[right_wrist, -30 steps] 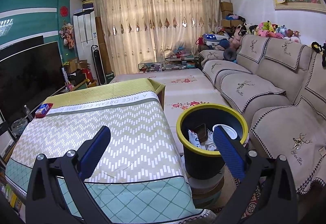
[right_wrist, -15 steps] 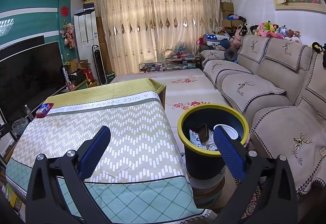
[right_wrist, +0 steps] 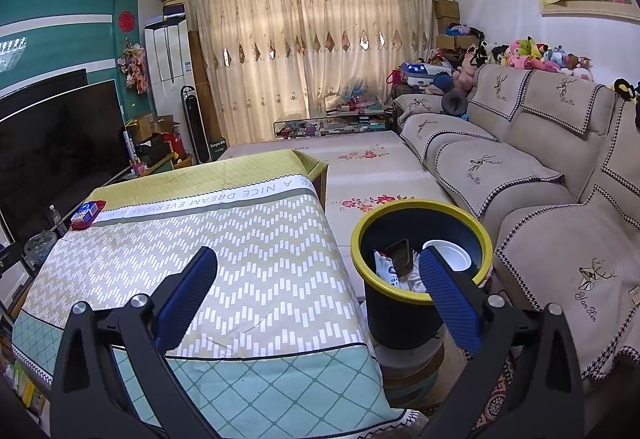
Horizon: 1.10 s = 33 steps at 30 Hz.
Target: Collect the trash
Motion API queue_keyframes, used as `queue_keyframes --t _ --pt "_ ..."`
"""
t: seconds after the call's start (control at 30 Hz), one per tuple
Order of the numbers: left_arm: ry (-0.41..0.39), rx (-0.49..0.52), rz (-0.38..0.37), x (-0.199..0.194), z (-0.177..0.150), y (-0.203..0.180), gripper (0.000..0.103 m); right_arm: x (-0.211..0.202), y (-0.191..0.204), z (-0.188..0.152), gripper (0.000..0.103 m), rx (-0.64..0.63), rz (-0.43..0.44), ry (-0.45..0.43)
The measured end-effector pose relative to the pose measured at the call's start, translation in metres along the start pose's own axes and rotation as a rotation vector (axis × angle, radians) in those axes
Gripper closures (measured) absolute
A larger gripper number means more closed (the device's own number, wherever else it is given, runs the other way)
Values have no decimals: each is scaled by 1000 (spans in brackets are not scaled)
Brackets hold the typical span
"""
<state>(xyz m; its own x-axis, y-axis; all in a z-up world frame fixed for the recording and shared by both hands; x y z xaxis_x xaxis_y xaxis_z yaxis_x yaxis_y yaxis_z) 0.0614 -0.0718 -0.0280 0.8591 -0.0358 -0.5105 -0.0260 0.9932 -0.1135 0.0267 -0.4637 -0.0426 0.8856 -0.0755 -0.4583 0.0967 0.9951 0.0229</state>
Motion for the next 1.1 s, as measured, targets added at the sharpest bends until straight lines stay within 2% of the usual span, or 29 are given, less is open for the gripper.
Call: queue_keyframes --t 1.1 --pt "33 -4 -3 11 -4 1 5 9 4 -3 7 3 13 17"
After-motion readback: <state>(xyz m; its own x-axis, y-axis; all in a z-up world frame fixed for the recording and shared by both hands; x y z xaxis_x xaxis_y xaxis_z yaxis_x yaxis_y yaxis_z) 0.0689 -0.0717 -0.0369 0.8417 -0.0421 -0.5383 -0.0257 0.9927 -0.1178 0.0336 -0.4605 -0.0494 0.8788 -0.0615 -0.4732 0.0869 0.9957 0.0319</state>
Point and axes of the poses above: each gripper's, at about its wrist camera, not at the fingertips, and x roughly the way its jaws point, y to its left, z to its top, the point moved 1 cm from there along x, roughly the way its jaws point, and after that the axes turned 5 degrees about -x, right-handed, at the moved point
